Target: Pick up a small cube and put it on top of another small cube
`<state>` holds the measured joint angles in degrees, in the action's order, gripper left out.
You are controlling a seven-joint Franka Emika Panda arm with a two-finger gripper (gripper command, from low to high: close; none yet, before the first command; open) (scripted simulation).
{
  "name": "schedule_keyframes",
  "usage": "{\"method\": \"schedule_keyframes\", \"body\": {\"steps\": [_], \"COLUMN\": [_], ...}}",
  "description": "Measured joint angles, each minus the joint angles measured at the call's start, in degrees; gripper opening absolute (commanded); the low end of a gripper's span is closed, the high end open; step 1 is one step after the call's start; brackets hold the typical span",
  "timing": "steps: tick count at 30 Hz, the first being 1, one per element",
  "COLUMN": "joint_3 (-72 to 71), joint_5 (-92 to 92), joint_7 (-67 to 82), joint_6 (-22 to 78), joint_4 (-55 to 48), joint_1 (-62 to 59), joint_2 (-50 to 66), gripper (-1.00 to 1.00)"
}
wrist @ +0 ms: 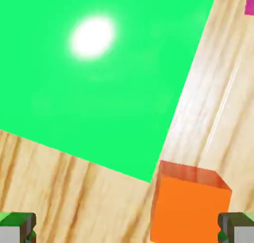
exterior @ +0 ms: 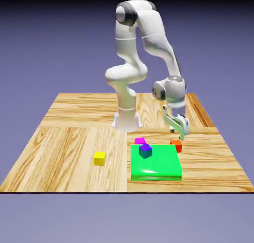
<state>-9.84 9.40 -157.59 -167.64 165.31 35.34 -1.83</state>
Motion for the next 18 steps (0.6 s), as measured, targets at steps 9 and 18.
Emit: {"method": "schedule_keyframes", "body": {"steps": [9, 18], "joint_3": [0.9, 1.0], "joint_5": [-0.9, -1.0], "joint_7": [-7.8, -7.8], "joint_6": [-7.9, -8.6], "joint_4": [-1.8, -2.0], "joint_1": [2.9, 3.0], "joint_2": [12.3, 13.0], "gripper": [0.0, -1.0]}}
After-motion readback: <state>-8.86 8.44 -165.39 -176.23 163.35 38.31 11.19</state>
